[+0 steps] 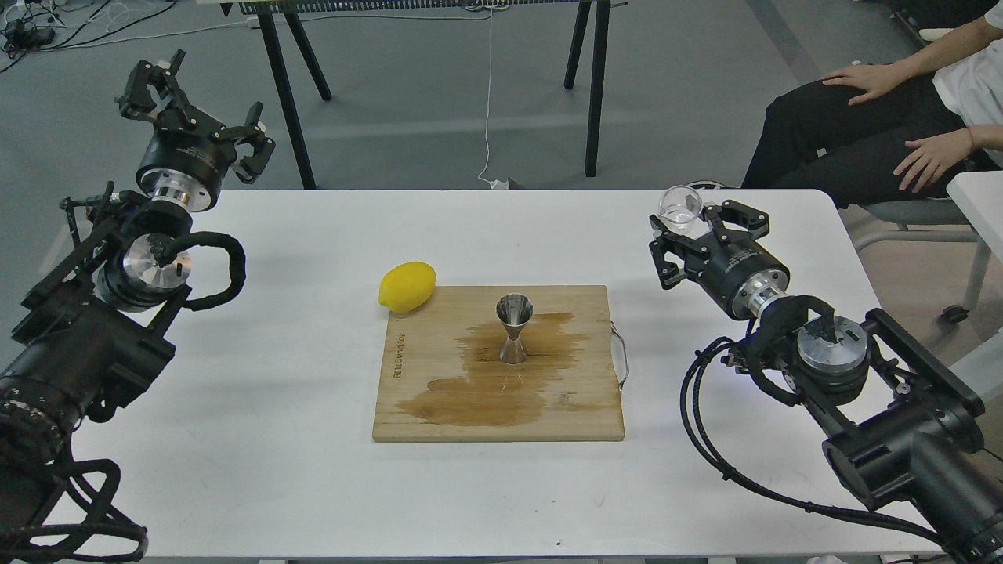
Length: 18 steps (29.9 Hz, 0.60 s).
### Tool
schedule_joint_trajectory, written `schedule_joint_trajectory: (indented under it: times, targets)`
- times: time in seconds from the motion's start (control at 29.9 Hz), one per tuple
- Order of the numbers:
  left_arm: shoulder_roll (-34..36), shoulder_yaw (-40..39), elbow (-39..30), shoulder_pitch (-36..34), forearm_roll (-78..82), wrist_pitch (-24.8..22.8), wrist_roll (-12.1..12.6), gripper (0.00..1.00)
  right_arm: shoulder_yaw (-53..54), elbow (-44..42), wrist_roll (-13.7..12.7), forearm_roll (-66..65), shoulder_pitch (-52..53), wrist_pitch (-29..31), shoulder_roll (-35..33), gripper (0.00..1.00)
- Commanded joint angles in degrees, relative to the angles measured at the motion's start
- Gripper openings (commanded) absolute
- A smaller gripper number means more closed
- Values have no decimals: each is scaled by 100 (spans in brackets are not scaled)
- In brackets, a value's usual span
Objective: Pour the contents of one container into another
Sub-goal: 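Carry the clear glass with the right gripper above the jigger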
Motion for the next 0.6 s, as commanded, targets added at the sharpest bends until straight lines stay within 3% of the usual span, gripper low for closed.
schedule_joint_trajectory:
  times: [0.0,0.57]
  targets:
    - [11,0,-8,1,0,8,10,100,-633,251,26,-487,321,-345,89,36]
    - [72,0,-8,10,0,8,-8,100,-2093,295,70,-3535,708,-1171,696,36]
